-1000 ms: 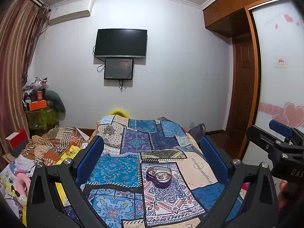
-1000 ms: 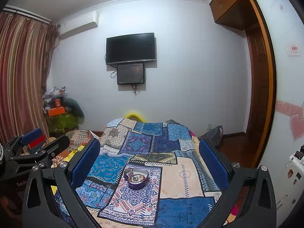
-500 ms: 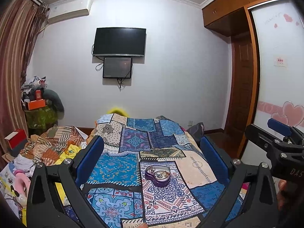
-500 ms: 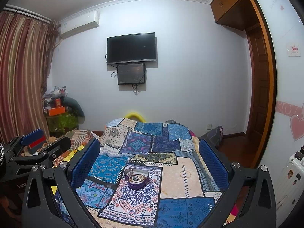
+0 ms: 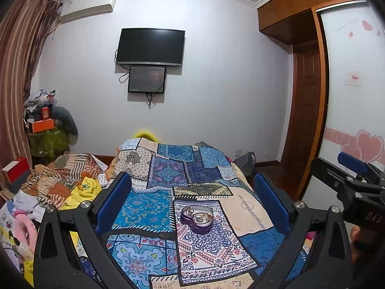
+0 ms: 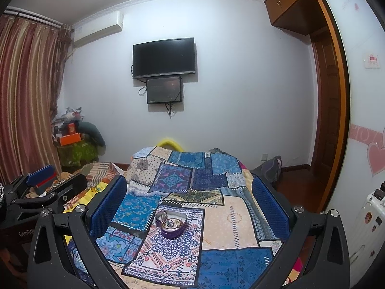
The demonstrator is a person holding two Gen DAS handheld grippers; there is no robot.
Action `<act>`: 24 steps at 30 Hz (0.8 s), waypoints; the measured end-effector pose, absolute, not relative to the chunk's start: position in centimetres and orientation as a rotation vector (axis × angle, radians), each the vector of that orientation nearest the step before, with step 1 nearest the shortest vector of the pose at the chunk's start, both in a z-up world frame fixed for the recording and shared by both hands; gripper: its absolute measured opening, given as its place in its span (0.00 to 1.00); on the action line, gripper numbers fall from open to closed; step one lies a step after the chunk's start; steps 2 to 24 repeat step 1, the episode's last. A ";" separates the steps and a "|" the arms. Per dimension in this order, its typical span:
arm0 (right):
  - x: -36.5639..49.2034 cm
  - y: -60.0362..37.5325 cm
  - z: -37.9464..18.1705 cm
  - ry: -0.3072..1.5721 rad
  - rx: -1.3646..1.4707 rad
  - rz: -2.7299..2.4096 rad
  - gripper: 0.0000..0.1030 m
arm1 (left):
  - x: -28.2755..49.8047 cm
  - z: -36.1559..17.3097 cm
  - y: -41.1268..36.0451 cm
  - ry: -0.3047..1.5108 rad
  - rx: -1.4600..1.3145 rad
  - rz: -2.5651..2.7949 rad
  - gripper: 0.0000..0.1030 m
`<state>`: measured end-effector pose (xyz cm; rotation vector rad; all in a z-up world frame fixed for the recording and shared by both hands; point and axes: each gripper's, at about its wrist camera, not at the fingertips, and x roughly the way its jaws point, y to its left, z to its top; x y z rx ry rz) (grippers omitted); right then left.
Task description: Organize jewelry
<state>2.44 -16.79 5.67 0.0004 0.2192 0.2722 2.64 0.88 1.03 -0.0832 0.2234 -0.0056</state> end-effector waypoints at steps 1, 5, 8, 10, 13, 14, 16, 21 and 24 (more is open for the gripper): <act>2.6 -16.8 5.6 0.222 0.001 0.271 1.00 | 2.8 0.9 1.0 0.227 -0.086 -0.002 0.99; 2.6 -16.8 5.6 0.222 0.001 0.271 1.00 | 2.8 0.9 1.0 0.227 -0.086 -0.002 0.99; 2.6 -16.8 5.6 0.222 0.001 0.271 1.00 | 2.8 0.9 1.0 0.227 -0.086 -0.002 0.99; 2.6 -16.8 5.6 0.222 0.001 0.271 1.00 | 2.8 0.9 1.0 0.227 -0.086 -0.002 0.99; 2.6 -16.8 5.6 0.222 0.001 0.271 1.00 | 2.8 0.9 1.0 0.227 -0.086 -0.002 0.99; 2.6 -16.8 5.6 0.222 0.001 0.271 1.00 | 2.8 0.9 1.0 0.227 -0.086 -0.002 0.99; 2.6 -16.8 5.6 0.222 0.001 0.271 1.00 | 2.8 0.9 1.0 0.227 -0.086 -0.002 0.99; 2.6 -16.8 5.6 0.222 0.001 0.271 1.00 | 2.8 0.9 1.0 0.227 -0.086 -0.002 0.99; 2.6 -16.8 5.6 0.222 0.001 0.271 1.00 | 2.8 0.9 1.0 0.227 -0.086 -0.002 0.99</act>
